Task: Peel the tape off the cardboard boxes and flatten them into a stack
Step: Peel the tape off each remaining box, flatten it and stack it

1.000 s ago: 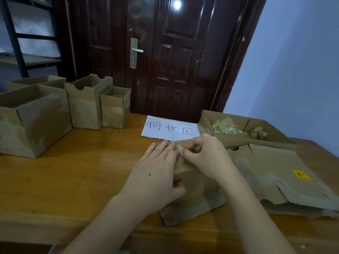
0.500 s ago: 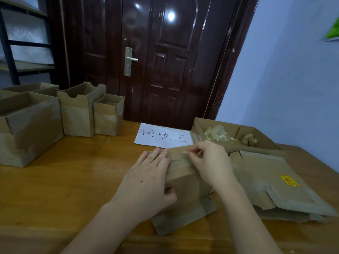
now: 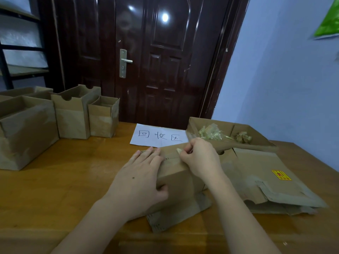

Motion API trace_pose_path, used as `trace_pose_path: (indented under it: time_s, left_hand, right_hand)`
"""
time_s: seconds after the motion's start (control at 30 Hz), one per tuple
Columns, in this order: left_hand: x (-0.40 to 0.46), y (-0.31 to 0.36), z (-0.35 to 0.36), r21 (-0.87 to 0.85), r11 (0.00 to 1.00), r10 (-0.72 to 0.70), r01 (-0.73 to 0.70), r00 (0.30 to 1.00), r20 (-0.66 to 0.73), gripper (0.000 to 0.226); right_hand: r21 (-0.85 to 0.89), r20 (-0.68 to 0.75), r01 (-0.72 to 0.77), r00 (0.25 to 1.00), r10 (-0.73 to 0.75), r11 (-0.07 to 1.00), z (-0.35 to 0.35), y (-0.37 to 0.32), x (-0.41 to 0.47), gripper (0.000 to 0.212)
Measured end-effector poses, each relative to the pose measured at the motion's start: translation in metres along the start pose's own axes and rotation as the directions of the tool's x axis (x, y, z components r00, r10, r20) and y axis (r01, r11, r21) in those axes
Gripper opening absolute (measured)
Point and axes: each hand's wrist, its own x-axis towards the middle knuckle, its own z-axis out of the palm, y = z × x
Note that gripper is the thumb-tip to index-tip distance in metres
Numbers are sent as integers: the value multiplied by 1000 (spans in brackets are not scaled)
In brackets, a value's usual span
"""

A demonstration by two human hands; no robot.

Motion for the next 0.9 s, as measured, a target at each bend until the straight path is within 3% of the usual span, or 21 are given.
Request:
trace_pose_path:
  time_s: [0.07, 0.13, 0.27, 0.33, 0.4, 0.5, 0.63, 0.73, 0.8, 0.9]
  left_hand:
    - [3, -9, -7, 21, 999, -29, 29, 999, 35, 80]
    - [6, -16, -17, 56, 997, -55, 51, 995, 80, 77]
    - [19, -4, -27, 203, 979, -47, 19, 990, 135, 66]
    - [27, 11, -21, 238, 971, -28, -11, 987, 158, 78]
    - [34, 23, -12, 228, 973, 5, -45, 985, 174, 92]
    - [38, 32, -4, 239, 969, 34, -65, 991, 128, 90]
    - [39, 32, 4, 291, 955, 36, -63, 994, 100, 85]
    - [41, 26, 3, 293, 953, 39, -77, 991, 132, 86]
    - [41, 20, 0, 293, 953, 30, -78, 986, 165, 88]
    - [43, 18, -6, 307, 949, 13, -70, 982, 186, 86]
  right_hand:
    - [-91, -130, -32, 991, 20, 995, -8, 9, 6, 16]
    - [-69, -217, -39, 976, 23, 997, -15, 20, 9, 13]
    - [200, 3, 116, 993, -119, 973, -9, 19, 0, 10]
    - [289, 19, 134, 989, -146, 948, -4, 18, -3, 12]
    - [405, -1, 68, 997, -74, 912, -4, 22, -1, 17]
    - [252, -13, -6, 1000, 9, 968, 2, 30, 1, 35]
    - [131, -72, 22, 997, -12, 991, 8, 20, 0, 17]
    - [137, -88, -80, 992, 93, 987, 0, 24, 5, 11]
    - [152, -179, -137, 970, 163, 979, -8, 38, 11, 13]
    - [243, -220, -46, 970, 101, 969, -9, 50, 10, 11]
